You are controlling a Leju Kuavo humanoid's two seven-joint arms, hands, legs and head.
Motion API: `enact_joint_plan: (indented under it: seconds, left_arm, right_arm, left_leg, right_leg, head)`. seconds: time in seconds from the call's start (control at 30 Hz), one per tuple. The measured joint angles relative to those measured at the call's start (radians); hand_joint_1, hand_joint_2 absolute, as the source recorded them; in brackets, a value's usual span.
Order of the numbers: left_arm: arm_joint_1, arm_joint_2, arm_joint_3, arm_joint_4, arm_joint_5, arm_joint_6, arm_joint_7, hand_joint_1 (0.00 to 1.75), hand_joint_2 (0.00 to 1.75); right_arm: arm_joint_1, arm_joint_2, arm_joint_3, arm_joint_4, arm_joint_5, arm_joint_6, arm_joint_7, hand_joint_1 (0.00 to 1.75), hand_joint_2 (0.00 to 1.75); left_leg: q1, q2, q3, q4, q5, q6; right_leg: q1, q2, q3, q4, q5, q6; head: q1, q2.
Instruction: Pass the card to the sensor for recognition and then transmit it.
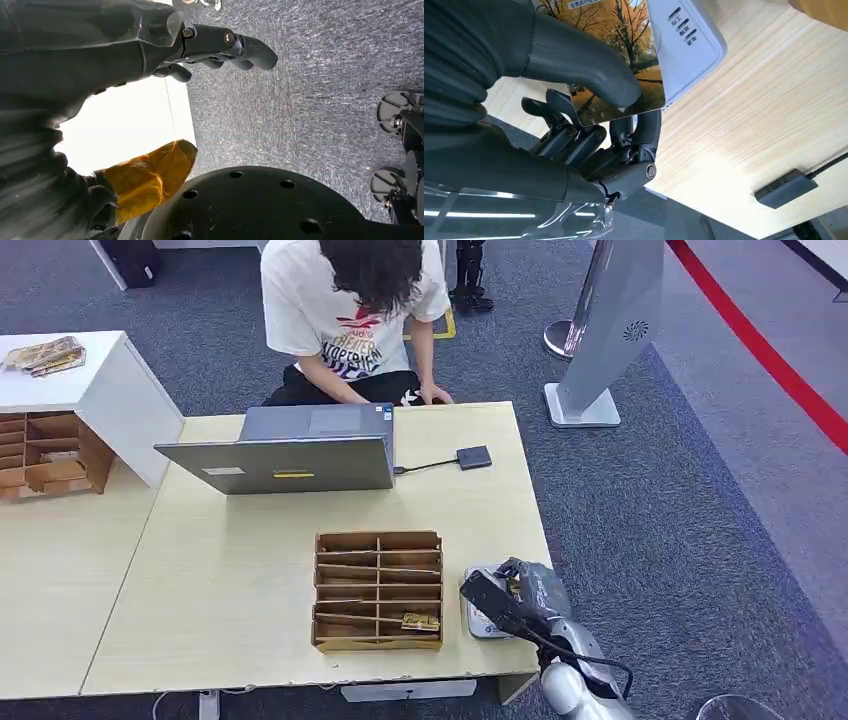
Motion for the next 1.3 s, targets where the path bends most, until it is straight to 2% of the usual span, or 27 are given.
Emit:
enact_joint_plan:
  seconds: [1.3]
  left_arm:
    - [0.000, 0.000, 0.000, 0.000, 0.005, 0.000, 0.000, 0.00, 1.75]
  right_arm:
    - [-0.004, 0.004, -0.004, 0.010, 0.012, 0.000, 0.000, 1.75, 1.75]
  left_leg:
    - [0.000, 0.000, 0.000, 0.000, 0.000, 0.000]
  right_leg:
    - [0.000, 0.000, 0.000, 0.000, 0.000, 0.000]
  head:
    - [0.000, 0.000]
